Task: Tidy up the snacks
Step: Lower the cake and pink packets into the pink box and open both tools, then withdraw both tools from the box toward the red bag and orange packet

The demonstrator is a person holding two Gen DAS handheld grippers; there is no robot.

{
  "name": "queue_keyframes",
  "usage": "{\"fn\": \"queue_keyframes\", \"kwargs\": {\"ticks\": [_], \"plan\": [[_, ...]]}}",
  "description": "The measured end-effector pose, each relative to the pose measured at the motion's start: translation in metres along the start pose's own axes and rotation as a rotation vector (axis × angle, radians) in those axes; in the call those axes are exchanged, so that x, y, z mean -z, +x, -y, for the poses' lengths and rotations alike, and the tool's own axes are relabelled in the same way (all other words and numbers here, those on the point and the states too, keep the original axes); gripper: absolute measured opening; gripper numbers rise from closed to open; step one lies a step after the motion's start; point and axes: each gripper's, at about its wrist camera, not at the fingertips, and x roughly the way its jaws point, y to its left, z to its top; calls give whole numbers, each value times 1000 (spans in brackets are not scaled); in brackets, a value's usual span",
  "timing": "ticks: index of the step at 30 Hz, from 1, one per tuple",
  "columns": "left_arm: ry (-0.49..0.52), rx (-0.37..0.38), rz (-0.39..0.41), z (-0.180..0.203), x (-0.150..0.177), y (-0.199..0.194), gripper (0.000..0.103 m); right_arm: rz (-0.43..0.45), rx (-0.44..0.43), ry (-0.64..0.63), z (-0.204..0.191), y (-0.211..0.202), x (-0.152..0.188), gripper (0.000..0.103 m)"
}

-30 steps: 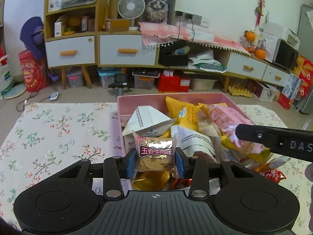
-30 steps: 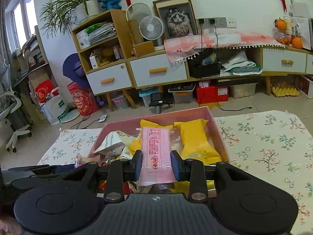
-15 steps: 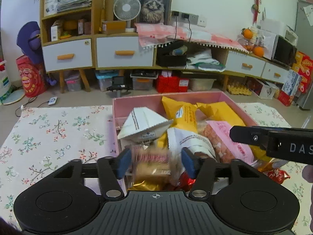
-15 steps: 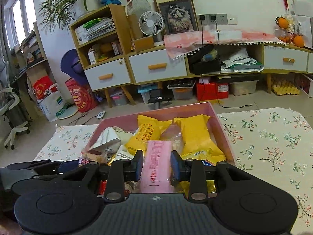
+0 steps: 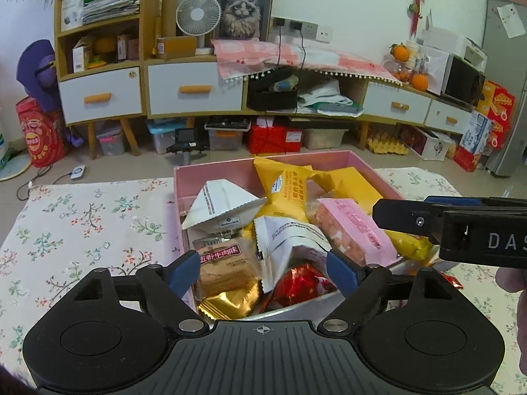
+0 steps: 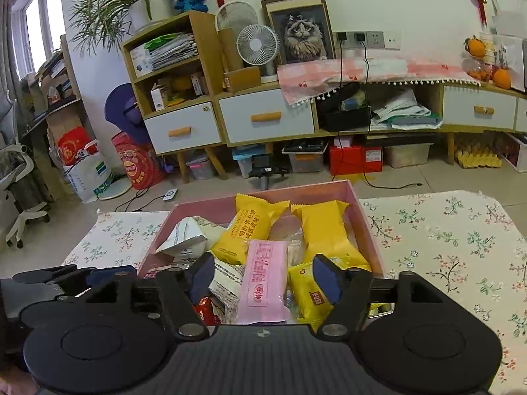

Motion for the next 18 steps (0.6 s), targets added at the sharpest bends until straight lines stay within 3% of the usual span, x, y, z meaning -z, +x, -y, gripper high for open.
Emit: {"fn": "queue_keyframes", "kwargs": {"ticks": [8, 18], "plan": [[26, 3, -10, -1, 5, -18, 93, -2, 21, -38, 1, -16, -1, 63], [81, -25, -50, 8, 15, -40, 97, -33, 51, -98, -2, -37, 8, 73]]}}
